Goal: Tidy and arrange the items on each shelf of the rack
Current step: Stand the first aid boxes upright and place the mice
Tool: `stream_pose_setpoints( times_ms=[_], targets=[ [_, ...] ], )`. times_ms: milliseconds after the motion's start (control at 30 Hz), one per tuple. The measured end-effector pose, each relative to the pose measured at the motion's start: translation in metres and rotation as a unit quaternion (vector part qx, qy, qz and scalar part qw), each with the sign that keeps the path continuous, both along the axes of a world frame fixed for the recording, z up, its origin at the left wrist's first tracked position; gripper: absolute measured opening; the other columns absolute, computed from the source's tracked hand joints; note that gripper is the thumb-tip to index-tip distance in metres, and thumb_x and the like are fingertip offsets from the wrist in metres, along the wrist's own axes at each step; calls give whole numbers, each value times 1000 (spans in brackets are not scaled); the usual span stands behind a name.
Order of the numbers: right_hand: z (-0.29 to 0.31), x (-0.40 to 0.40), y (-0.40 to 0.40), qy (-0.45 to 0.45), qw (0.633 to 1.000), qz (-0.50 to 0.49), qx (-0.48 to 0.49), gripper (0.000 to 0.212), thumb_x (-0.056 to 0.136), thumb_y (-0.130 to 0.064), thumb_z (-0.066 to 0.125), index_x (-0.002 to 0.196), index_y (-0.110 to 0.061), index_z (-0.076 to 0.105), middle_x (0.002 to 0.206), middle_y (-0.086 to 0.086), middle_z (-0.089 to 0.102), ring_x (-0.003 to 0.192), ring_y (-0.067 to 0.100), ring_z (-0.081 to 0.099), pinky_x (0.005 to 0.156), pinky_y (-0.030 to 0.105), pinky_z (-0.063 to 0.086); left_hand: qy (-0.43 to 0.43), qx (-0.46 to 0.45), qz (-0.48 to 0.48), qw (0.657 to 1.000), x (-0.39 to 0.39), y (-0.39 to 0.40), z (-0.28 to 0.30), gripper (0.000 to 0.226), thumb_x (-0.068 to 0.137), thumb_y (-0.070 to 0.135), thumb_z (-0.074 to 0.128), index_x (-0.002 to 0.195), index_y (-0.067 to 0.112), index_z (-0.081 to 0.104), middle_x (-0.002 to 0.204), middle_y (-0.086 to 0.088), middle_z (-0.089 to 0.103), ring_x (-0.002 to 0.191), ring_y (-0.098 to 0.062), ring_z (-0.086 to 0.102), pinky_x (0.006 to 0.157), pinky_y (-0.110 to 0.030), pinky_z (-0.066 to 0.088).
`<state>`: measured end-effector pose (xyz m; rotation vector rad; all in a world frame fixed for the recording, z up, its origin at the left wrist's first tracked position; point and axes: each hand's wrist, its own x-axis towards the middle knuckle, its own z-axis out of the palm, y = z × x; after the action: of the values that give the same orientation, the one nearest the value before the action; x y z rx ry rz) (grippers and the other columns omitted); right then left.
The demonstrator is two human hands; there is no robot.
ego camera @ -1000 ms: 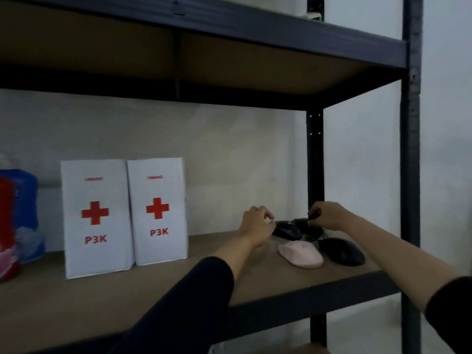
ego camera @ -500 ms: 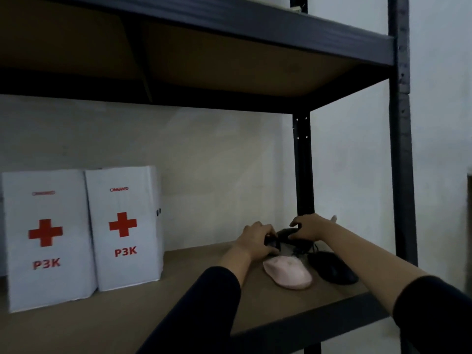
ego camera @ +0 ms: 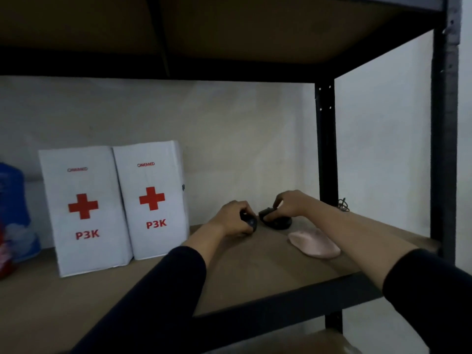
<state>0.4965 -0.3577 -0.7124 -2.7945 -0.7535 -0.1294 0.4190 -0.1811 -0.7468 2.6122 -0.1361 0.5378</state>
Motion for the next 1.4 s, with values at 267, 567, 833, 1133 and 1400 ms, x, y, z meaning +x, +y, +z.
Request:
stream_pose_setpoints(
  times_ms=[267,567,833,1133,1400],
  targets=[
    [5,-15,35,33,999,20,-15,69,78,-61,67,128,-14,62,131,8,60,120,25,55,98,32,46,-11,-52,24,998,-18,25,-9,42,69,12,74,109,18,62,116,-2,59,108,-18,55,90,-28,48],
    [2,-22,37,54,998,27,25,70,83,-51,68,140,-15,51,140,9,51,122,27,53,82,29,48,-15,-53,30,998,-22,27,-12,51,73,17,77,121,17,59,122,-1,60,112,-16,55,88,-18,40],
    [4,-29,11,-12,997,31,67,67,87,-56,60,136,-11,52,143,8,49,131,25,45,105,32,36,-73,-23,39,996,-32,1,-6,56,82,24,70,132,15,46,136,-7,44,128,-20,37,102,-24,34],
    [-6,-37,-88,-78,971,-52,221,23,87,-36,67,101,-19,70,110,0,66,98,14,58,83,27,45,60,-135,-101,984,-56,-100,0,64,74,61,68,126,27,54,127,-1,51,115,-17,50,93,-28,42],
    [-20,-60,-136,-16,979,-140,150,59,73,-53,74,121,-23,56,119,10,58,108,27,55,89,34,46,3,-96,-98,991,-62,-119,-24,61,63,57,76,115,33,56,118,3,58,105,-13,56,96,-34,49]
  ],
)
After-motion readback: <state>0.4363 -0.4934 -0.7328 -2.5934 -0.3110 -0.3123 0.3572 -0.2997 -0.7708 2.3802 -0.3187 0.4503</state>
